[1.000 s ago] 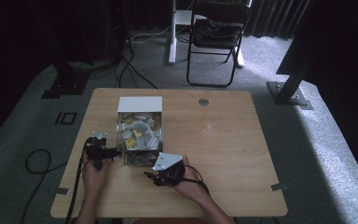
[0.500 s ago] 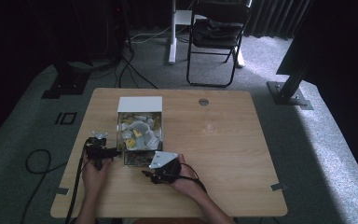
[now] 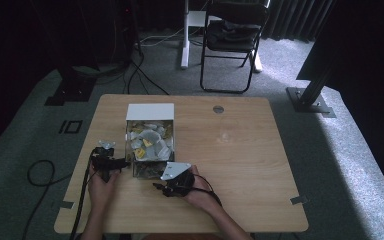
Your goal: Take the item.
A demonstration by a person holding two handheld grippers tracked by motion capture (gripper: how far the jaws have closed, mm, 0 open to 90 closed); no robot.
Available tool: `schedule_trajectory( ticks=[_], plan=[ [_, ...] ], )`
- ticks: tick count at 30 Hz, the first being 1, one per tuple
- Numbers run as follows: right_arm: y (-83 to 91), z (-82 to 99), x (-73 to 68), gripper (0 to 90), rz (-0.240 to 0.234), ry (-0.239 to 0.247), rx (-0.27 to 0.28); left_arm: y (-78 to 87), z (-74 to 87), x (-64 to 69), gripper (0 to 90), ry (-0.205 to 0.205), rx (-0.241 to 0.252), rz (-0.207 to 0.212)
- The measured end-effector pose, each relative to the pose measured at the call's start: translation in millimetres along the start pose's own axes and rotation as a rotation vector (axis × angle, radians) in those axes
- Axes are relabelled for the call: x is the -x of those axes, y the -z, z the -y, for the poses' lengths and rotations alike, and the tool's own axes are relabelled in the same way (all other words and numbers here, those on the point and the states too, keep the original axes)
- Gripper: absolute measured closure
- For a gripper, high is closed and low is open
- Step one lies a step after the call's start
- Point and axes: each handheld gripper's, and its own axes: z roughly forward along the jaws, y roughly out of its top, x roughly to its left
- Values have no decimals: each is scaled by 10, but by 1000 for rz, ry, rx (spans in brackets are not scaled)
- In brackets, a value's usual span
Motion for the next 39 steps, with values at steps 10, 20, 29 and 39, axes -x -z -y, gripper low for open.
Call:
schedule_trajectory(
  ticks=[10, 20, 29, 39],
  plan=[
    [52, 24, -51, 613, -34, 3, 6, 0, 0, 0, 57, 1, 0, 0],
    [93, 30, -65, 649, -52, 3, 8, 0, 0, 1, 58, 0, 0, -1],
    [232, -14, 0, 749, 53, -36, 77, 0, 0, 0, 58, 0, 0, 0],
    [153, -52, 66, 774, 63, -71, 63, 0, 0, 0, 57, 0, 0, 0]
  ],
)
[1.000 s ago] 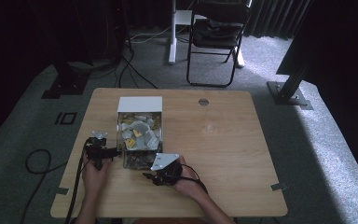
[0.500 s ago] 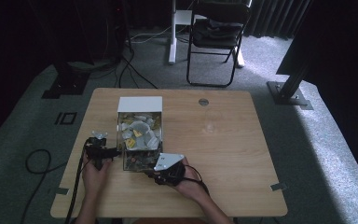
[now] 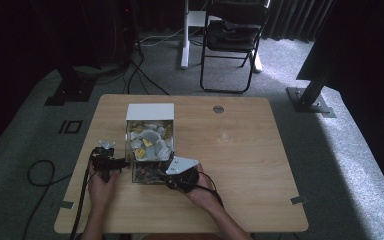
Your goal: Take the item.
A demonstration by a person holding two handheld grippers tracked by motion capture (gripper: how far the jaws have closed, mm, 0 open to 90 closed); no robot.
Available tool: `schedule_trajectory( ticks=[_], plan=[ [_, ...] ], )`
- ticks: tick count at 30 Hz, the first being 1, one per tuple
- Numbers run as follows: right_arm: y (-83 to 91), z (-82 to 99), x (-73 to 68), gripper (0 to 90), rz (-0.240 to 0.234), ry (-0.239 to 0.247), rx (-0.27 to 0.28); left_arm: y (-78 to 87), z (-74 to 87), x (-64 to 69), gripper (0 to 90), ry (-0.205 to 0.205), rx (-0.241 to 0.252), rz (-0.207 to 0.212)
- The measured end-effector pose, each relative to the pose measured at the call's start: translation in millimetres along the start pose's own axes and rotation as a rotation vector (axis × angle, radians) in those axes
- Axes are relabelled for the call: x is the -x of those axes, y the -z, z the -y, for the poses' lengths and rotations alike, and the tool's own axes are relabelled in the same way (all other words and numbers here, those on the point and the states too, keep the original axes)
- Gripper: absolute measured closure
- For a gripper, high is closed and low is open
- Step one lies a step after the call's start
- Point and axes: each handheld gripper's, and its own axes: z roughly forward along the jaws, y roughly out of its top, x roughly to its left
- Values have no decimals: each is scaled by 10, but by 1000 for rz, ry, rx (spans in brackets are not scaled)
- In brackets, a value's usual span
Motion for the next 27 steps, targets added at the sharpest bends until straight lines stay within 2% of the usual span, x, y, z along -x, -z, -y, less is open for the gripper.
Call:
schedule_trajectory(
  ticks=[2, 7, 15, 17, 27],
  plan=[
    [-21, -6, -8, 833, -18, 8, -5, 0, 0, 0, 58, 0, 0, 0],
    [-54, -5, -20, 894, -22, 2, -18, 0, 0, 0, 58, 0, 0, -1],
    [-4, -16, -18, 900, -17, -5, 4, 0, 0, 0, 58, 0, 0, 0],
    [47, -32, 0, 900, -22, -17, 22, 0, 0, 0, 58, 1, 0, -1],
    [166, -58, 5, 900, -18, -17, 47, -1, 0, 0, 58, 0, 1, -1]
  ],
)
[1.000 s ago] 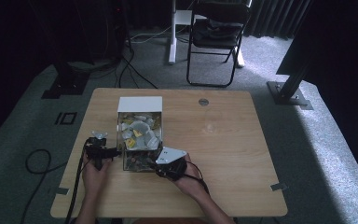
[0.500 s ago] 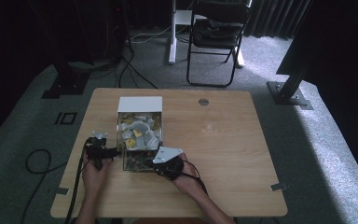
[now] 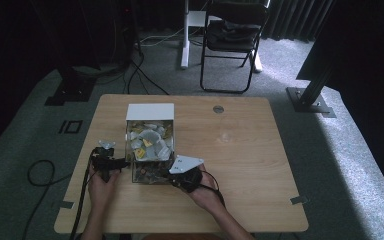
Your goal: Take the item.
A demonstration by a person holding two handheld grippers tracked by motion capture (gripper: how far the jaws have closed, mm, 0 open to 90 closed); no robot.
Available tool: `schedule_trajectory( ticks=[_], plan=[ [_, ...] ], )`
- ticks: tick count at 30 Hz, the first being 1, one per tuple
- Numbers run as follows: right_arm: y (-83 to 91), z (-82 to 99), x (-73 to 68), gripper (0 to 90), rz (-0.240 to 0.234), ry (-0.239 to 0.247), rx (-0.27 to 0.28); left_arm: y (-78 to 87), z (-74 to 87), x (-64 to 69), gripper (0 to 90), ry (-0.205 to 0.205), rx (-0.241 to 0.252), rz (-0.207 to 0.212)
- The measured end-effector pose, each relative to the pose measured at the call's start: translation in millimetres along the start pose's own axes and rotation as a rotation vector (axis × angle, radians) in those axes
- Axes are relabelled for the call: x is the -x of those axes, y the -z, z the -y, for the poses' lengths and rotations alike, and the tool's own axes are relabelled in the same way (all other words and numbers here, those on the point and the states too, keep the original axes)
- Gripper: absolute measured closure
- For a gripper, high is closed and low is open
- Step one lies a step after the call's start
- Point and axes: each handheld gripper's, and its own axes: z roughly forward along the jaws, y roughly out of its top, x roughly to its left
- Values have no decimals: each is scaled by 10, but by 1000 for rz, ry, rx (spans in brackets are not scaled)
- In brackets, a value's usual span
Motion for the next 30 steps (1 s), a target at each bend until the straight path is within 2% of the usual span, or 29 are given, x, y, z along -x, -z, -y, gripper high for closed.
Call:
schedule_trajectory(
  ticks=[16, 30],
  plan=[
    [301, -4, -26, 900, 32, 11, 24, 1, 0, 0, 58, 0, 0, 1],
    [493, 64, 75, 900, 77, -3, 26, 3, 0, -3, 58, -6, -4, 0]
  ],
)
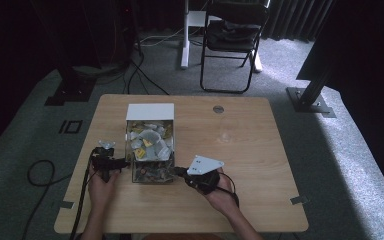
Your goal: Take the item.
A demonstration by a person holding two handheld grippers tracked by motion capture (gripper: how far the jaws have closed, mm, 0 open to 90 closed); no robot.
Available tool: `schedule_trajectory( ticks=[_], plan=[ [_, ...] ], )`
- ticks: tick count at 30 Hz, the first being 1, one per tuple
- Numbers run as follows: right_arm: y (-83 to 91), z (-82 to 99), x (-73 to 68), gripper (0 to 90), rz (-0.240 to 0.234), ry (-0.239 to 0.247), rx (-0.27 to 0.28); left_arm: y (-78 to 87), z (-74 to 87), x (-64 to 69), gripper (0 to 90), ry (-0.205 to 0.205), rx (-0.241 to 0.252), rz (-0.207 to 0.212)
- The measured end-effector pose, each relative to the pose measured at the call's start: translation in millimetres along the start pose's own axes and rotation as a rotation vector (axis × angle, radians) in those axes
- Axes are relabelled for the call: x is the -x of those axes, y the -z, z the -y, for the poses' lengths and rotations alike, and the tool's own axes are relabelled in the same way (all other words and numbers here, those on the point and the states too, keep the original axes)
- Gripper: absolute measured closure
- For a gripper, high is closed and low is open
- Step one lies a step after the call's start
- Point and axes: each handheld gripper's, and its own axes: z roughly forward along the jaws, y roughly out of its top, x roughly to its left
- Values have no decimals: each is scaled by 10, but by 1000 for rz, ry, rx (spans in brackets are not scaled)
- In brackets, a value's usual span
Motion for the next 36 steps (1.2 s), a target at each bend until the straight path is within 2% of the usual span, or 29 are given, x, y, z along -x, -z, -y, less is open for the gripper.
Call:
schedule_trajectory(
  ticks=[16, 36],
  plan=[
    [140, 13, 147, 900, 51, -2, -1, 0, 0, 1, 58, 1, 1, 0],
    [252, 88, 365, 900, 116, -44, 9, 0, 0, 0, 58, 1, 0, 1]
  ],
)
